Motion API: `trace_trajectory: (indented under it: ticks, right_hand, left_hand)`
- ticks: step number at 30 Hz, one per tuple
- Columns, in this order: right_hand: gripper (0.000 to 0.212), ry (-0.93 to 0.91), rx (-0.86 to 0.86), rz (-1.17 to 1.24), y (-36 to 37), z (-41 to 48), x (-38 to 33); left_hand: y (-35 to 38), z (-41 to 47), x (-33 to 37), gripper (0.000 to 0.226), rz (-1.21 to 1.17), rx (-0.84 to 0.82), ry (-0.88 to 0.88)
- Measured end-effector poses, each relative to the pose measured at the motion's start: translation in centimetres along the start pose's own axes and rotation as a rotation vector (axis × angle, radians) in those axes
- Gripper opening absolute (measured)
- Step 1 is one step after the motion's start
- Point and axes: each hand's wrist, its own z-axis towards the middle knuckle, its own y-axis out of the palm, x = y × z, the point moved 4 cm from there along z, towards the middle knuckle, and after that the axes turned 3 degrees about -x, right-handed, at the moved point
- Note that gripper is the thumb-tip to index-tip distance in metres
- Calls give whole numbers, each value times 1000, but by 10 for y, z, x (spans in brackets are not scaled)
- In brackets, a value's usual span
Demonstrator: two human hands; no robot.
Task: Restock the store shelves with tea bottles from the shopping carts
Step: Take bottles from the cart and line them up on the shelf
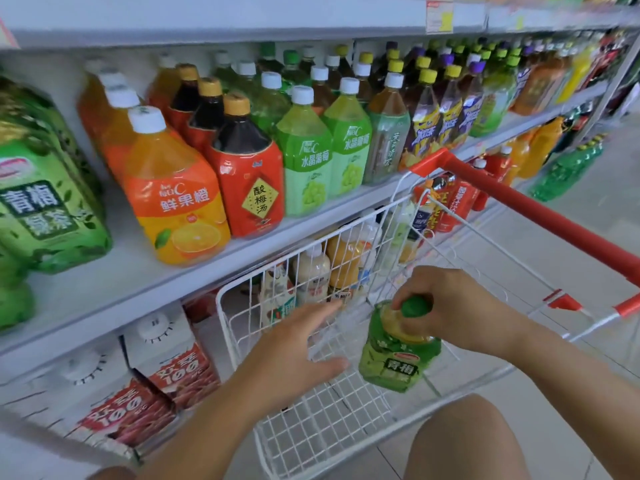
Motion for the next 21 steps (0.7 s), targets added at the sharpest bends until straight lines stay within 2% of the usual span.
trace_trajectory:
  ticks: [2,4,9,12,14,15,17,21]
  right_hand:
    - [26,-82,37,78,-17,-2,-31]
    - [26,-172,48,141,-33,-2,-62]
    - [28,-395,130,308,-54,-2,-133]
    - [71,-508,172,506,-54,11,-163]
    - [101,-428,127,667,-35,31,-170]
    - [109,-370,64,733,-17,39,-178]
    - [108,-406,-56,746,27,40,-207]
    - [83,-431,50,813,70,56,-249]
  left_hand:
    - [-1,-2,10,91,-92,-71,-4]
    - [-13,-4,22,95,-176,-46,6]
    - [-70,-35,30,79,-290,263,24]
    - [-107,-74,32,81,-360,407,41]
    - [-132,-101,30,75,-359,517,40]
    - [-144,-113,27,71,-355,575,27]
    - [-163,-134,16,67,-325,664,-11]
    - [-185,-159,1,79,-195,744,-65]
